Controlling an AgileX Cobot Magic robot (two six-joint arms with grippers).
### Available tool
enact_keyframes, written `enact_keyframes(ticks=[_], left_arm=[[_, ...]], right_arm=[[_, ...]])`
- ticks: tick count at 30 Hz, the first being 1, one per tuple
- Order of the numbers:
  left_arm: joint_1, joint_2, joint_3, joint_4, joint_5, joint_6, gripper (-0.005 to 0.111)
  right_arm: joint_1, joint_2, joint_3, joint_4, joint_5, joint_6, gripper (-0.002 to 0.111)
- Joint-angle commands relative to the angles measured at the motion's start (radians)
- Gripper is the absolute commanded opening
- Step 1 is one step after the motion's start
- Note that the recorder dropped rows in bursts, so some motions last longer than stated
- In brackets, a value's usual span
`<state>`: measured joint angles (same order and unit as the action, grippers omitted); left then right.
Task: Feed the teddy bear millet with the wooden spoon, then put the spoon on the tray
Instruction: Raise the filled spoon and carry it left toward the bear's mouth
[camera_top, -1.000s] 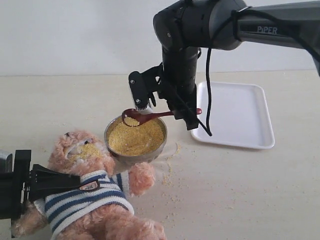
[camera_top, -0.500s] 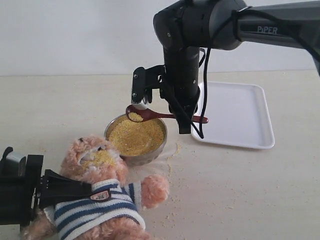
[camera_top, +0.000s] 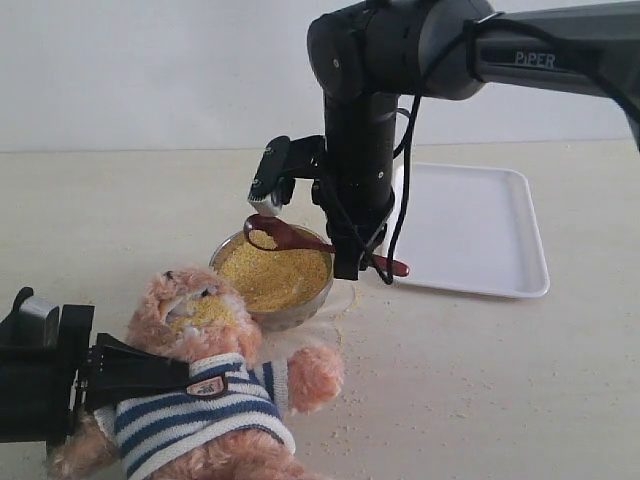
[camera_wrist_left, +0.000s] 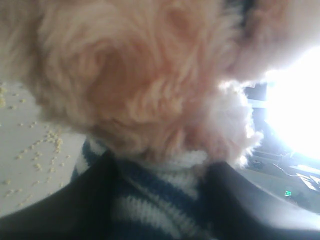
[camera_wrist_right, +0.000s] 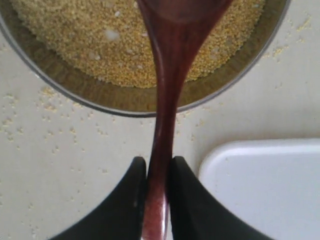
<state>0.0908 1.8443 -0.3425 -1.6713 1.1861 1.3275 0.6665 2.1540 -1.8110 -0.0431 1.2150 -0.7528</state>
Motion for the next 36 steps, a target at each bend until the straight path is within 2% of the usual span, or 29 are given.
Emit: enact_keyframes(ticks=[1,8,14,23,31,36], left_arm=[[-0.007,0.002,-0.005,-0.013,0.035,0.009,0.005],[-0.007,0.002,-0.005,-0.005,0.035,0.012,0.005],[-0.007,0.002,-0.005,0.003,0.035,0.016,0.005],[-0.007,0.002,-0.005,0.021,0.035,0.016,0.005],[-0.007,0.002,-0.005,0.002,0.035,0.016,0.005],[-0.007,0.002,-0.020,0.004,0.035,-0.003,0.005]], right_arm=[[-0.007,-0.019,-0.006,0.043,0.006,0.048,0.000],[-0.007,-0.085,-0.004,0.086,0.006,0.187,0.000],[-0.007,-0.154,0.038,0.248,0.006,0.204,0.000],[-0.007,-0.202,0.233,0.254,0.006,0.213,0.000],[-0.003,-0.245,0.235,0.327,0.006,0.273,0.000],[0.045,-0.276,0.235,0.332,0.006,0.314,0.000]])
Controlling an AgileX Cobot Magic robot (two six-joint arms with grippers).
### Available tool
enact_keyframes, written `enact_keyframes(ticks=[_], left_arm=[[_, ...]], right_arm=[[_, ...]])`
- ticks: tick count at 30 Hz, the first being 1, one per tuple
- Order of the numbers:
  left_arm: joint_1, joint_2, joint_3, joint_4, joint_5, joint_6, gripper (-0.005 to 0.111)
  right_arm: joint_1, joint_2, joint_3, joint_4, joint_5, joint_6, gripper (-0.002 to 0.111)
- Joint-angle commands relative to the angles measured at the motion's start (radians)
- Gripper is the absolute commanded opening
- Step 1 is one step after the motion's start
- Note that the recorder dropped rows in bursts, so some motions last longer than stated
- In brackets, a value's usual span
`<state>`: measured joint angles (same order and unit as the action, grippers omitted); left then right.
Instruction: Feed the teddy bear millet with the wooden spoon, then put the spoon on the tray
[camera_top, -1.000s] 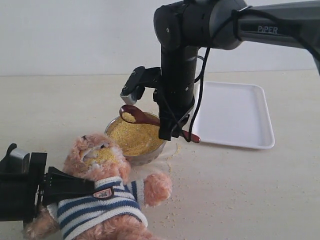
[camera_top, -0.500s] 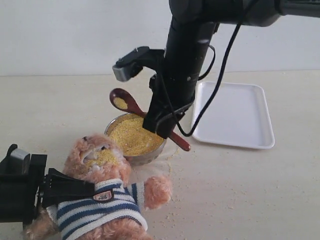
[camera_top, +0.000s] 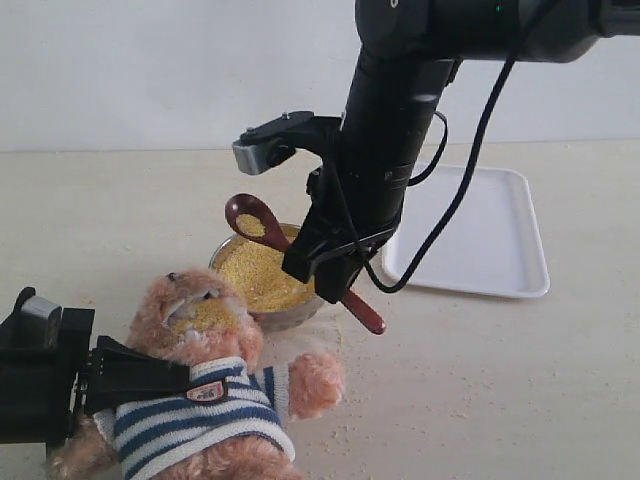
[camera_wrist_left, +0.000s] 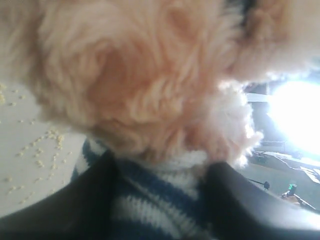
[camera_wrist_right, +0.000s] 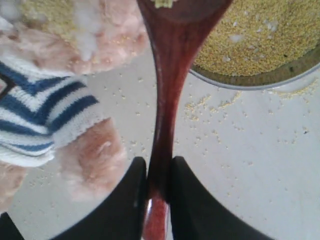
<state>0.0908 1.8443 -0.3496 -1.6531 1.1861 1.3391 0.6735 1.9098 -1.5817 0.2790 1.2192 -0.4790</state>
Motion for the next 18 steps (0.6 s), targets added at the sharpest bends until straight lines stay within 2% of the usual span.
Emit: enact_keyframes(ticks=[1,9,18], left_arm=[[-0.007,0.002,-0.013,-0.014,0.035,-0.015,0.005],[-0.007,0.002,-0.013,-0.008,0.035,-0.015,0.005],[-0.007,0.002,-0.013,-0.008,0.035,-0.015,0.005]], right_arm=[[0.050,-0.032,0.006,0.007,0.002,0.052,0.000],[0.158,-0.032,0.006,-0.100,0.002,0.064,0.000],[0.215,-0.032,0.006,-0.279,0.002,0.068,0.000]])
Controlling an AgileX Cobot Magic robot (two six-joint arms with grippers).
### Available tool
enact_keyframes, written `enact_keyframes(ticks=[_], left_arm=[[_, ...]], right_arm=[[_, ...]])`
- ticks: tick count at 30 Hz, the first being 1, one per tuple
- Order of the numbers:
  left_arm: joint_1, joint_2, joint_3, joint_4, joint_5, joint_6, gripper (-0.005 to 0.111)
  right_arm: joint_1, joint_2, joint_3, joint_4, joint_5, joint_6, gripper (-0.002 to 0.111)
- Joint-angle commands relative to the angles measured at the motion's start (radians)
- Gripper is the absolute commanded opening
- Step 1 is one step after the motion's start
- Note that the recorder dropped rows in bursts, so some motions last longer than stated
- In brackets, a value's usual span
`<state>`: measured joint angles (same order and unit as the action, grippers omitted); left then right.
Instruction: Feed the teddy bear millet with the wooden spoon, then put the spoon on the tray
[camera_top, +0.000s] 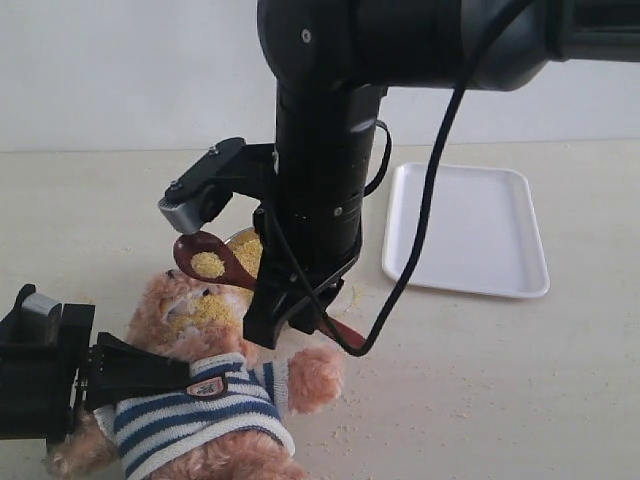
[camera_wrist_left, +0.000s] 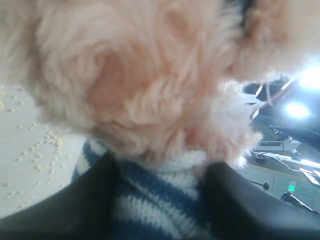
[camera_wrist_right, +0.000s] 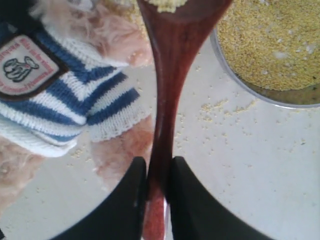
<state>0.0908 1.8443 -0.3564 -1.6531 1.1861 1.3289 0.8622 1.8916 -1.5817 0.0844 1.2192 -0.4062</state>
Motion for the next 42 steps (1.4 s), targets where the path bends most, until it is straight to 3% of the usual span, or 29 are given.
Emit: enact_keyframes(ticks=[1,12,42], left_arm=[[-0.007,0.002,-0.006,-0.008,0.035,-0.005,0.005],[-0.007,0.002,-0.006,-0.002,0.035,-0.005,0.005],[-0.007,0.002,-0.006,0.003,0.035,-0.005,0.005]], right_arm=[[0.037,-0.014,0.006,-0.106,0.002,-0.007,0.000],[0.156,-0.014,0.006,-0.369,0.002,0.095,0.000],[0.258,0.062,0.027,-0.619,-0.025,0.196,0.000]])
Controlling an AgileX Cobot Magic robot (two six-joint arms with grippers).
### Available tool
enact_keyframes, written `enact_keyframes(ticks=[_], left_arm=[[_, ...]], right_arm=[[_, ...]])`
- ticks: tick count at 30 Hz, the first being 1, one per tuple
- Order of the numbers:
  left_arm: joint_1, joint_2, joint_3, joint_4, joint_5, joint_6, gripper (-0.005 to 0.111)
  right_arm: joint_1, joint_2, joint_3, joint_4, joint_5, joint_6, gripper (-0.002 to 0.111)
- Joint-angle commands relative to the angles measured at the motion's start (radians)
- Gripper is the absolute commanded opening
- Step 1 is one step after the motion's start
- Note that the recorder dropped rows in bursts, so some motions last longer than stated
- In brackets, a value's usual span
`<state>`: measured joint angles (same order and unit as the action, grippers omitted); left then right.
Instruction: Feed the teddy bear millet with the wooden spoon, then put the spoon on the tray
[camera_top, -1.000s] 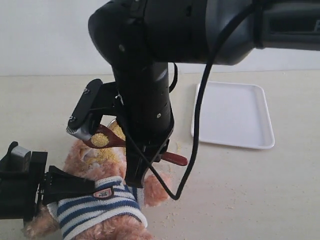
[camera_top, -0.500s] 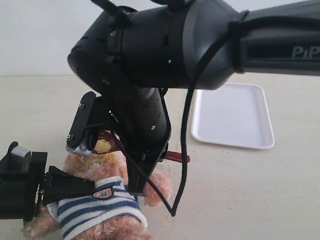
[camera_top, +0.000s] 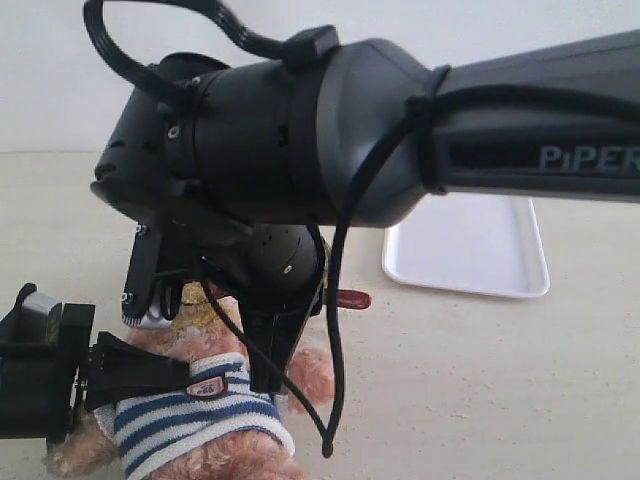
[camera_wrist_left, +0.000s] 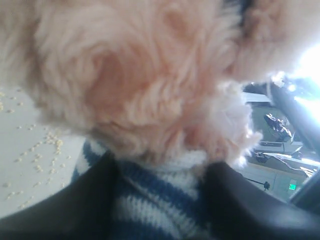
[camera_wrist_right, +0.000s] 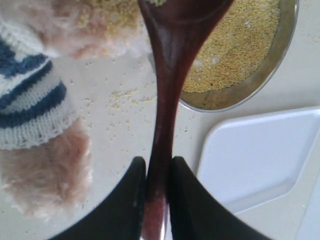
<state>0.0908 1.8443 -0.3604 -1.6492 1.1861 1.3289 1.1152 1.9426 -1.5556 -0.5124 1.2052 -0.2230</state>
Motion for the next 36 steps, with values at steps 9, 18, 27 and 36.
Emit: enact_keyframes(ticks=[9,18,27,36], left_arm=[[-0.007,0.002,-0.002,-0.001,0.035,-0.005,0.005],[-0.007,0.002,-0.002,0.011,0.035,-0.005,0.005],[-0.007,0.002,-0.002,0.011,0.035,-0.005,0.005],[-0.007,0.002,-0.002,0.011,0.035,0.011,0.005]], right_arm=[[0.095,0.013,0.000,-0.213,0.016,0.106,0.000],[0.114,0.024,0.000,-0.298,0.016,0.139,0.000],[0.150,0.024,0.070,-0.471,0.016,0.198,0.000],[0.150,0.019,0.171,-0.480,0.016,0.329,0.000]])
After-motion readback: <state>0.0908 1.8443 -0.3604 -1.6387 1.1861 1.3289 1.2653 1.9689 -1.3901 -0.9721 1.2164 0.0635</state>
